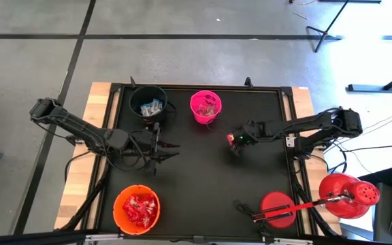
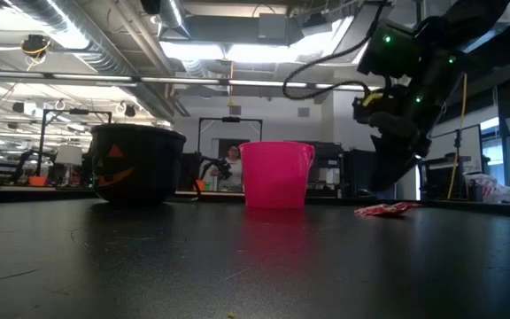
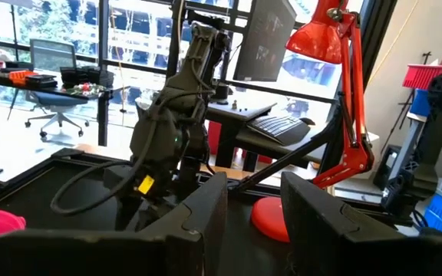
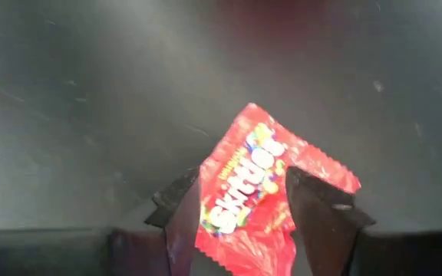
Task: Organize candy in baskets
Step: Put the red candy into the orange bucket
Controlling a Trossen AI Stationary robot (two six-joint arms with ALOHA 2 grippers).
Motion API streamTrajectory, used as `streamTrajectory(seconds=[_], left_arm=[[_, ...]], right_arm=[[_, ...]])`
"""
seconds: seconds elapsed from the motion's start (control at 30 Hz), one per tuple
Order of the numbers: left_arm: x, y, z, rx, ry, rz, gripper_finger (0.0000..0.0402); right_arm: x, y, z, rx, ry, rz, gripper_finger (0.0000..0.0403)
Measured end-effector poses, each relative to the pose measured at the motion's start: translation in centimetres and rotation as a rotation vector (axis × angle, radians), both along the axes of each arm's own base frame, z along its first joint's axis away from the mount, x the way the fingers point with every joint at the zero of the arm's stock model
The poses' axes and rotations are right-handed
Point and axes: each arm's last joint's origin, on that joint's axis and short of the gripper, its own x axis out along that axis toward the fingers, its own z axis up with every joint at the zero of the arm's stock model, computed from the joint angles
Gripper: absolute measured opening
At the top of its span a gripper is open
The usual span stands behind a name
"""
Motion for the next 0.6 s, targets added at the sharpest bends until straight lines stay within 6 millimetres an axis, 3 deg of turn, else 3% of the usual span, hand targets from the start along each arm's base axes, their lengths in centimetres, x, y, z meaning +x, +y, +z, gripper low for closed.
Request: streamTrajectory(seconds=[0.37, 0.6], left_arm=[[0.0, 0.0, -0.1, -0.017, 0.006, -0.002, 0.0115], [0.0, 0.0, -0.1, -0.016, 0.009, -0.002, 0.0115]], right_arm=[[0.8, -0.1, -3.6, 0.036, 0.151, -0.041, 0.0188], [1.0, -0.1, -3.9, 0.035, 0.147, -0.041, 0.0178]])
